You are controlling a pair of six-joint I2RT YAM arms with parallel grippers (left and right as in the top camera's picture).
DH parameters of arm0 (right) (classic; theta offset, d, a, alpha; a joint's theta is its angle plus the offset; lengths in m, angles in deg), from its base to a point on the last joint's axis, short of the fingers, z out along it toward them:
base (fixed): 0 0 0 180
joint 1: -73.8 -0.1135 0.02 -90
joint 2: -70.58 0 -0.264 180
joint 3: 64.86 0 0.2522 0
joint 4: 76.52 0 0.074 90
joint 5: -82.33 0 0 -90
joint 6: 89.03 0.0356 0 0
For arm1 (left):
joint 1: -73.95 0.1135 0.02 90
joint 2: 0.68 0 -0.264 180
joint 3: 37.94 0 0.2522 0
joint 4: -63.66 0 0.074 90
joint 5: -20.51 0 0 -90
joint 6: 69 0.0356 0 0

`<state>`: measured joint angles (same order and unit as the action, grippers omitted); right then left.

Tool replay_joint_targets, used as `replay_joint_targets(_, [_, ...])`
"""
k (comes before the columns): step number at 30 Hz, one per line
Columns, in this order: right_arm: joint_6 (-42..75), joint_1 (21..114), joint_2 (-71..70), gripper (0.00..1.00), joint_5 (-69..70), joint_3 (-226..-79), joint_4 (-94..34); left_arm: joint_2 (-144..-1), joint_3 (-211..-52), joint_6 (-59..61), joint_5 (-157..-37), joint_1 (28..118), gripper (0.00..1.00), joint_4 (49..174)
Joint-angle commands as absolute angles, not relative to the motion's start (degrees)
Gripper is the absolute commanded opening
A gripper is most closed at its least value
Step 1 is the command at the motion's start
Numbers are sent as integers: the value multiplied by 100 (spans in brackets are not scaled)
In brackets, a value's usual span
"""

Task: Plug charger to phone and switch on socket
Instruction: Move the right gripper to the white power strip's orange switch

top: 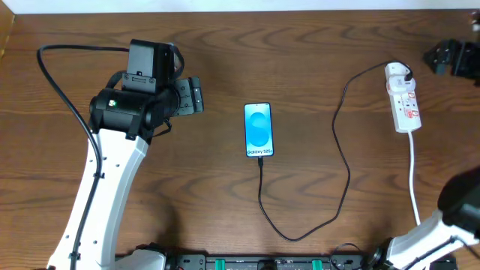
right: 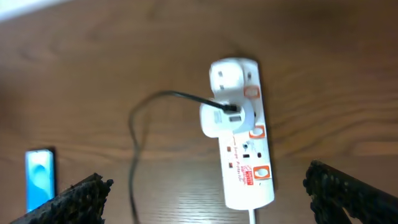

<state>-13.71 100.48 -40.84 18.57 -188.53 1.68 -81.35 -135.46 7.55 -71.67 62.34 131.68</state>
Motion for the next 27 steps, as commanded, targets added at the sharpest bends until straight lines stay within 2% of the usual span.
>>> replay_joint_targets(1, [-1753,10072,-4617,99,1994,-18886,175,-8117,-13595,809,-7070,6238,84,13203])
replay_joint_targets(14, [-1751,9947,-6106,99,2547,-18875,162,-8117,-13595,809,-7070,6238,84,13203])
replay_joint_targets(24, [-1725,9650,-6289,99,2698,-18875,-20,-8117,-13595,809,-7070,6238,86,13203])
replay_joint_targets(27, [-1651,9652,-6289,99,2696,-18875,-13,-8117,-13595,809,-7073,6238,84,13203])
